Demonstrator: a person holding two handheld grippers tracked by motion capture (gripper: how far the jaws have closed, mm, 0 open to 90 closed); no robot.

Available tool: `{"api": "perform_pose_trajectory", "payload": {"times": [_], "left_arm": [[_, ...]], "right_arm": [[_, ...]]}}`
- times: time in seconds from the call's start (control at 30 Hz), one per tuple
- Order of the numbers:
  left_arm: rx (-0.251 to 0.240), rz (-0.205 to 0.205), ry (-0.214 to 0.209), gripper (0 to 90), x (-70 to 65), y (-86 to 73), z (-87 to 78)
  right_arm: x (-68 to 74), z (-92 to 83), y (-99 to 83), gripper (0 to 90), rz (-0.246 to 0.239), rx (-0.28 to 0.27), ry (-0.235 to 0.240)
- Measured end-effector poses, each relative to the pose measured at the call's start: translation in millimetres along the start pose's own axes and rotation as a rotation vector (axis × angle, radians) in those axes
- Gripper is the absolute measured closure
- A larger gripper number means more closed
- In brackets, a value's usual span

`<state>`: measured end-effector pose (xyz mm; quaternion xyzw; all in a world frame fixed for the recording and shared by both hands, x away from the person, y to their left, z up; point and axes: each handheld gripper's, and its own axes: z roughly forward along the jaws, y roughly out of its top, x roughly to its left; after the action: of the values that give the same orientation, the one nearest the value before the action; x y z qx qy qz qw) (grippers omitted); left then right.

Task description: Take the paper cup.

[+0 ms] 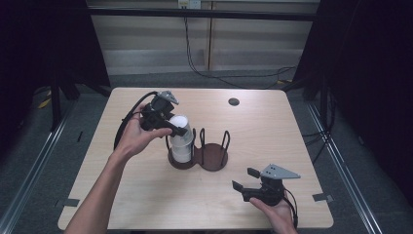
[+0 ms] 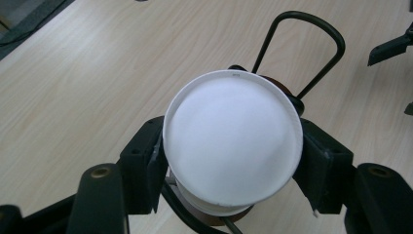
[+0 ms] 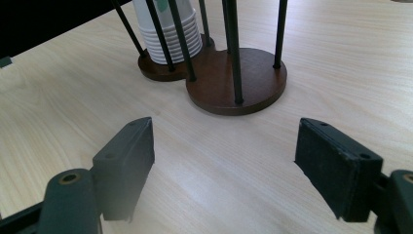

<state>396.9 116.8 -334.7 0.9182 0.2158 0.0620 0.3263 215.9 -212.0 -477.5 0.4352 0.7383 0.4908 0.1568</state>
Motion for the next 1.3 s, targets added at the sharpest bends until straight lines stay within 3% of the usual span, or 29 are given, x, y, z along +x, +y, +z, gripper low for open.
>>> {"api": "perform_pose_trajectory", "payload": {"times": [0.43,1.0,1.3], "left_arm": [[-0.074,-0.032,-0.007,36.6,3.4,-2.5,-16.8],[-0.155,-0.018,-0.01,36.8,-4.4,-3.7,-39.6],[-0.191,-0.001,-0.02,36.8,-15.8,-11.6,-49.6]], "right_arm": [[0.5,0.6,0.0,21.6,0.003,0.003,0.001],[0.3,1.2,-0.1,21.4,0.0,0.003,0.002],[0.8,1.4,0.0,20.8,0.0,0.004,0.008]]}}
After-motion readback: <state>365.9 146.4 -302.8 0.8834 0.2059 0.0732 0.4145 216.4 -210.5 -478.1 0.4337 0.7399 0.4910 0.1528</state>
